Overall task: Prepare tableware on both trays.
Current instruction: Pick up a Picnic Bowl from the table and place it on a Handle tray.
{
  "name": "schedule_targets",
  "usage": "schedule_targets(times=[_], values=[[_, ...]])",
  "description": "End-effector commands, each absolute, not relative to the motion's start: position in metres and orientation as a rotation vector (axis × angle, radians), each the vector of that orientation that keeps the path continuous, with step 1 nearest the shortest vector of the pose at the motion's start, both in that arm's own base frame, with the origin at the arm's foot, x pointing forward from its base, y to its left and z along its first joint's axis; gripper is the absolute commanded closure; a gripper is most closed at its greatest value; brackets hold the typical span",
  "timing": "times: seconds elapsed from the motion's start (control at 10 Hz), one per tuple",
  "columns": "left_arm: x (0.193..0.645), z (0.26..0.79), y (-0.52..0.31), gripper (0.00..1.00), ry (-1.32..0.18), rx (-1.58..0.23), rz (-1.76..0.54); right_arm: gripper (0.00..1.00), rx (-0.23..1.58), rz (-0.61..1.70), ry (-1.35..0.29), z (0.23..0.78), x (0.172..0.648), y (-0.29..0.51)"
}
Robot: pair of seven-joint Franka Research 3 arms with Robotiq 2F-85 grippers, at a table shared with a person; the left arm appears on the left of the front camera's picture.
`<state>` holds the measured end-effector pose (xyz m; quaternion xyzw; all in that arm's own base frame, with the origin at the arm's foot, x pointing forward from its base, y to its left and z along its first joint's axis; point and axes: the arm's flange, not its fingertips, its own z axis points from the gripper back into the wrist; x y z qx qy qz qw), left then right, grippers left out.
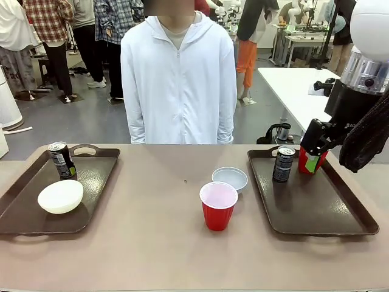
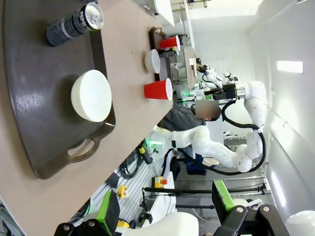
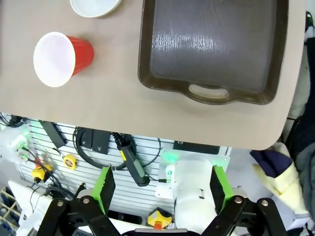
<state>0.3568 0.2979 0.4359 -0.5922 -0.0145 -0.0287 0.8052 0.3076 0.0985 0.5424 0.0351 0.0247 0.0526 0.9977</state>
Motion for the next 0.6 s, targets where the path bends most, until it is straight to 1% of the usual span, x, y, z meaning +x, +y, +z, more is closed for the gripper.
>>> schedule_targets(times=[0.0,0.2,0.3,0.5], values=[[0.353,0.438,0.297,0.0,-0.025,-1.25,-0.054,0.0,0.073,0.102,0.048,0.544,0.306,0.097],[0.353,0.438,0.297,0.0,-0.025,-1.25,-0.054,0.0,0.07,0.105,0.048,0.543,0.307,0.098],[0.353,0.438,0.297,0.0,-0.025,-1.25,-0.054,0.0,0.034,0.136,0.031,0.528,0.325,0.116],[0.353,0.438,0.297,0.0,-0.025,-1.25,-0.054,0.0,-0.006,0.183,0.058,0.502,0.355,0.143]])
